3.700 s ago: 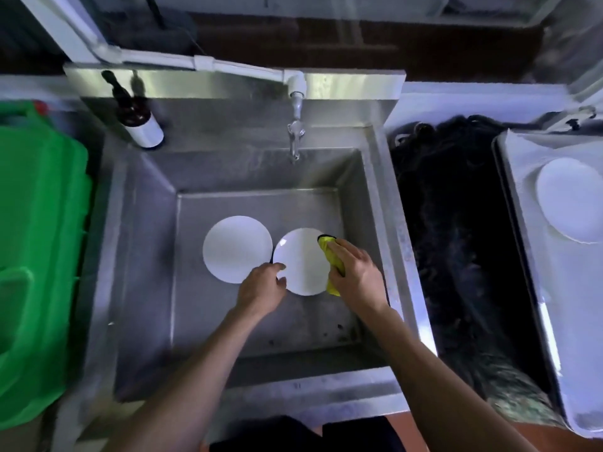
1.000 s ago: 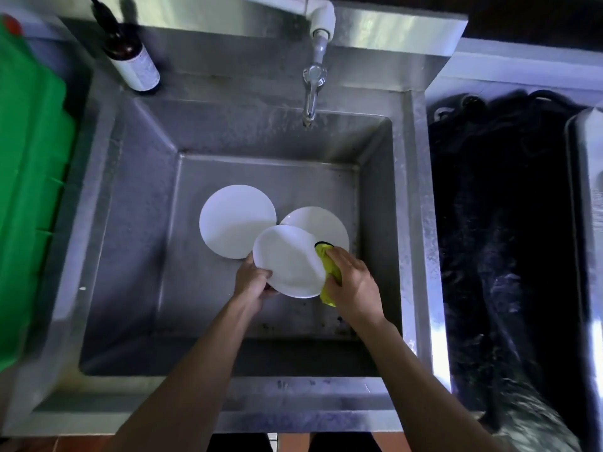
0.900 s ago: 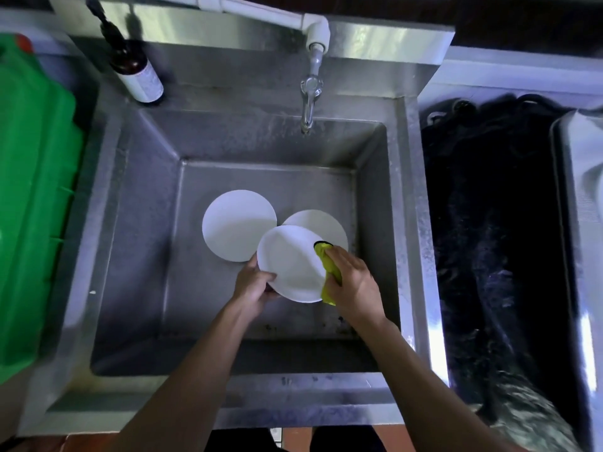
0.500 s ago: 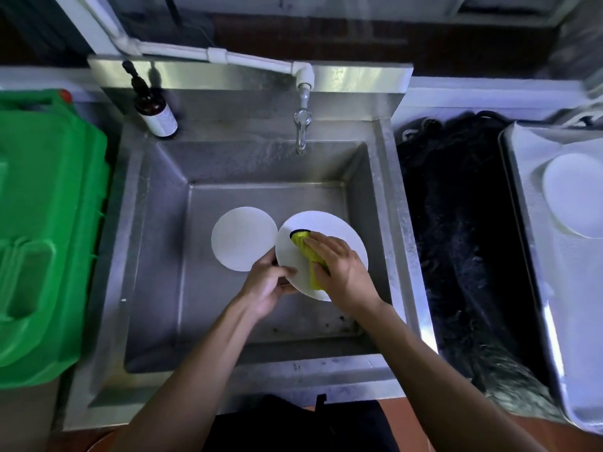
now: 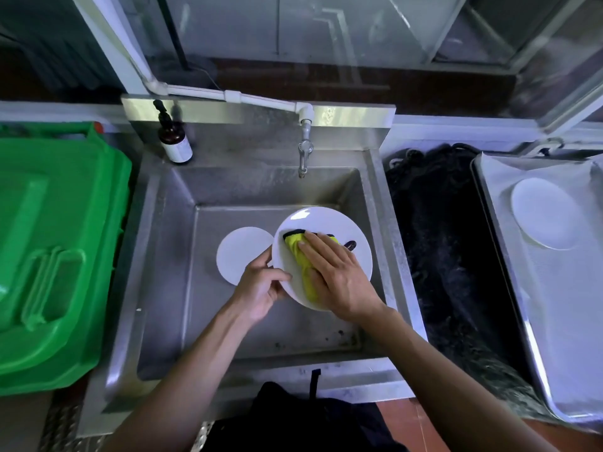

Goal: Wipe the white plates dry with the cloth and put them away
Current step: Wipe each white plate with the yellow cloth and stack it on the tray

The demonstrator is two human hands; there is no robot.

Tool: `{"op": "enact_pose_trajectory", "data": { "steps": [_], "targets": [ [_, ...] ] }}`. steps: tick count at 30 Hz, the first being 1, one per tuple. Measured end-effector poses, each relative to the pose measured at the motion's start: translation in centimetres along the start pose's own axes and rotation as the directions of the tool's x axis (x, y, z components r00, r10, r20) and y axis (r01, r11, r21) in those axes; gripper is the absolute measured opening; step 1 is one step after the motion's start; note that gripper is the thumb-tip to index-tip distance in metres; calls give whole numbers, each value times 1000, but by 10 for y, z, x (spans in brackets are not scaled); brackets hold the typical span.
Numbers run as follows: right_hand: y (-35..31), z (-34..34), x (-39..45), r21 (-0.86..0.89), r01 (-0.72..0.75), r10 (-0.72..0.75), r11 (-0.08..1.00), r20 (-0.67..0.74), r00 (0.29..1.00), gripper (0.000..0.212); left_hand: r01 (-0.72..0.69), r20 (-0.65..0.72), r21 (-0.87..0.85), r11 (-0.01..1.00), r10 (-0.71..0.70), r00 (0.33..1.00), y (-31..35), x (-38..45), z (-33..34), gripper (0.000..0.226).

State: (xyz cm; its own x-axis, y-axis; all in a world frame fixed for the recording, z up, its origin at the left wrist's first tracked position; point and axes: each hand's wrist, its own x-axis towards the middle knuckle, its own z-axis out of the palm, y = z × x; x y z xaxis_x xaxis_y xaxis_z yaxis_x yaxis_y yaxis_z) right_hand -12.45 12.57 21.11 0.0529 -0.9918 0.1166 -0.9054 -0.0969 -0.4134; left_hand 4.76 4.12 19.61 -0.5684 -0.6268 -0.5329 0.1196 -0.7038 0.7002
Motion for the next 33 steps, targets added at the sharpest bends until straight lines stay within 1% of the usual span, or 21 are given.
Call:
{"op": "enact_pose_trajectory", "data": {
  "steps": [2,6,12,15,18,24,28,30,33],
  "targets": [
    [-3,-1,2,-15,15,-15,1000,-2,1000,48,-19,-4,-2,1000,19,1000,4,-3,2,63],
    [-11,0,0,-75,66,-62,995,47,997,50,-48,7,35,998,48,999,12,-7,1,66],
    [-18,-9,6,-93,191,-176,977,150,973,59,-48,120,60,997,41,992,20,-13,-4,62],
    [-24,-16,14,-117,231,-213,966,149,966,59,-56,149,81,995,44,988,24,-16,-7,59],
    [-31,-21,24,-146,249,-232,957,126,964,58,-76,145,111,991,60,988,28,-21,-12,56],
    [-38,-23,47,-157,196,-184,968,89,979,60,-118,99,175,977,102,990,30,-30,-13,51],
    [-38,-21,62,-117,153,-153,981,10,988,56,-144,42,191,971,138,990,30,-34,-15,50],
    [-36,-18,69,-110,97,-101,989,-34,994,55,-164,13,183,969,164,986,30,-35,-15,52],
    [-28,-15,77,-91,-20,14,996,-66,998,56,-186,-19,167,968,192,981,31,-36,-15,53]
  ]
}}
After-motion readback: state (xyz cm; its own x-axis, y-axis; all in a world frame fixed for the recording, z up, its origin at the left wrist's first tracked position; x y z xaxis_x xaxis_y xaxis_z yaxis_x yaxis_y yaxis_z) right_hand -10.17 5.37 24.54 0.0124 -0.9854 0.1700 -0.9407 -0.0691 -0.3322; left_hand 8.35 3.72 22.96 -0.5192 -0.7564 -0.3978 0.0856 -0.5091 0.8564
